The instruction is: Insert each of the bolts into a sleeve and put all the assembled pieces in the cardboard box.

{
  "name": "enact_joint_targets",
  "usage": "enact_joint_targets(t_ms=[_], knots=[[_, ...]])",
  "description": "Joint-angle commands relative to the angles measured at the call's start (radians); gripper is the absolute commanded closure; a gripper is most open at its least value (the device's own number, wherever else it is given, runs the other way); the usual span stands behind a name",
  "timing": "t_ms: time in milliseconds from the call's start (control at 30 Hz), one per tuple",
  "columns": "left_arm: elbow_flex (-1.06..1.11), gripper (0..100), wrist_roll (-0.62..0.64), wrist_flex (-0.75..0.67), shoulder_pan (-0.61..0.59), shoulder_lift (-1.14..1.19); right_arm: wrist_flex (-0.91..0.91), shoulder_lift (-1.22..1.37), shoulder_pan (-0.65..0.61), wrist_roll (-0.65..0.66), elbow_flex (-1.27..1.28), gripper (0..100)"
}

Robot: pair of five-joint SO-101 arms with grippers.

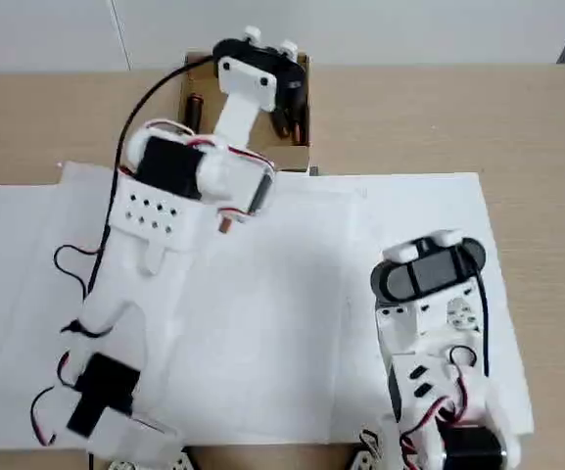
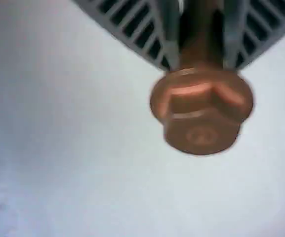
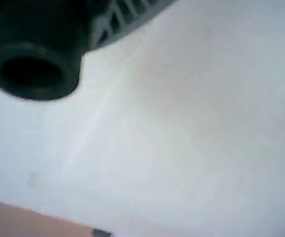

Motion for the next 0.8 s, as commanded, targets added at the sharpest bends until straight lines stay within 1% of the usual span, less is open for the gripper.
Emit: enact_joint_targets(t_ms=[0,133,233,400,633,700,767], knots=[[0.045,100,0.071,-0.049,0.046,-0.143,-0.056,-0.097,0.001,-0.002,0.063,99.5],[0.191,100,0.121,-0.132,0.057,-0.264,-0.068,-0.079,-0.002,-0.008,0.097,99.5],[0.332,100,0.147,-0.213,0.055,-0.371,-0.094,-0.084,-0.036,-0.052,0.118,99.5],[0.613,100,0.213,-0.428,0.054,-0.605,-0.119,-0.084,-0.131,-0.058,0.173,99.5],[1.046,100,0.281,-0.792,0.048,-0.991,-0.239,-0.084,-0.229,-0.058,0.249,99.5],[1.15,100,0.308,-0.861,0.048,-1.099,-0.257,-0.084,-0.268,-0.058,0.261,99.5],[1.234,100,0.336,-0.878,0.048,-1.192,-0.269,-0.084,-0.311,-0.058,0.276,99.5]])
